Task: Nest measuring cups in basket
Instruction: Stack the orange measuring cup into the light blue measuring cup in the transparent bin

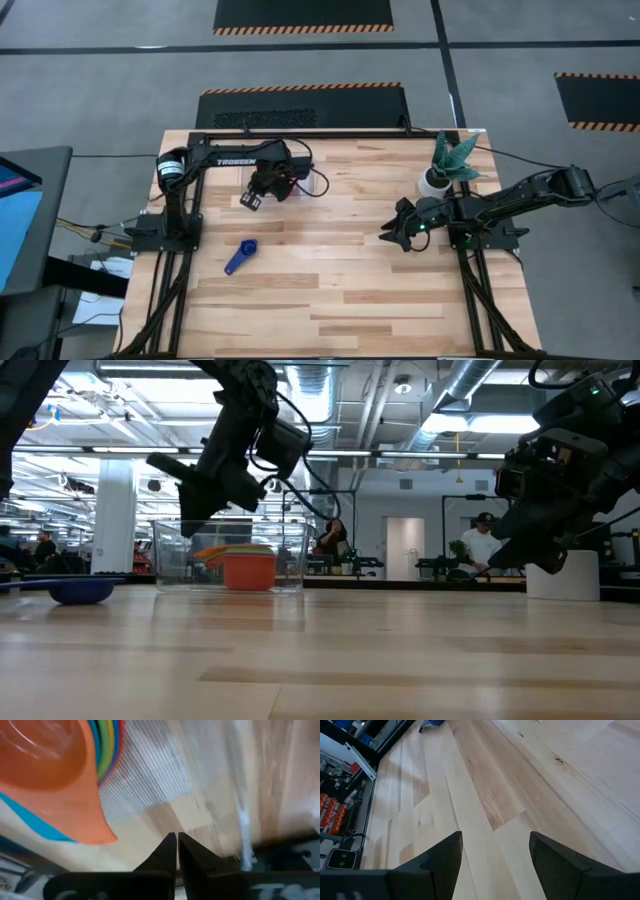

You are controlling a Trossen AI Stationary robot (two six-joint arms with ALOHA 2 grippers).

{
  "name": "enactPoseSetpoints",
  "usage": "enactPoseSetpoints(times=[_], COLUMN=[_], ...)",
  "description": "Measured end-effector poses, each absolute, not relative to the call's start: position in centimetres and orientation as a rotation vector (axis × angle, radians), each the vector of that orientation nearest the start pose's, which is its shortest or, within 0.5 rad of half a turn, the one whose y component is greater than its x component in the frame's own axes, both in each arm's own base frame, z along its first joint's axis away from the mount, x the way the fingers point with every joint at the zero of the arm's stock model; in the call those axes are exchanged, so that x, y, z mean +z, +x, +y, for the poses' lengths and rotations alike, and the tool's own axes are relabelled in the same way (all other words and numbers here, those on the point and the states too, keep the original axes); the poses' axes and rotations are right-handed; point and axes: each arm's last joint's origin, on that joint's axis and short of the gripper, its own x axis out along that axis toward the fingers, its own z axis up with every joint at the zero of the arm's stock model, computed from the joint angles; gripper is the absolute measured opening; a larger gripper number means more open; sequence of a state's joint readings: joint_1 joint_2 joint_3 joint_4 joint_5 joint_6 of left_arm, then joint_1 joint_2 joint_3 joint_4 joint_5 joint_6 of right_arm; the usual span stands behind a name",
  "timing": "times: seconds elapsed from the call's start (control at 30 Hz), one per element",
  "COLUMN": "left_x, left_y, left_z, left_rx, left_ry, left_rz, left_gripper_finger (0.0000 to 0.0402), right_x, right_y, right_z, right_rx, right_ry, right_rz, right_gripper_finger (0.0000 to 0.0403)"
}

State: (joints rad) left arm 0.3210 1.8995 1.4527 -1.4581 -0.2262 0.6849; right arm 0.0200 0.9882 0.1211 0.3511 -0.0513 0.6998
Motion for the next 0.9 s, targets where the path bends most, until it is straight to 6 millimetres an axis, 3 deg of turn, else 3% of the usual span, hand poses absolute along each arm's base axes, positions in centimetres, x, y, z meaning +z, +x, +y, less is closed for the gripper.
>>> enactPoseSetpoints(times=[0.27, 0.9], left_x=[19.6, 19.5], left_y=[29.8, 29.4], left_z=[12.3, 15.2], left_rx=[-0.207, -0.024], left_ry=[0.383, 0.412], left_rz=[1.934, 1.918], left_gripper_finger=[0.0001, 0.0], right_x=[12.8, 12.8], right_y=[16.3, 16.3], right_z=[0.5, 0.5], right_rx=[-0.114, -0.114], right_ry=[0.692, 0.691], right_rz=[0.519, 0.519], right_gripper_finger=[0.0255, 0.0255])
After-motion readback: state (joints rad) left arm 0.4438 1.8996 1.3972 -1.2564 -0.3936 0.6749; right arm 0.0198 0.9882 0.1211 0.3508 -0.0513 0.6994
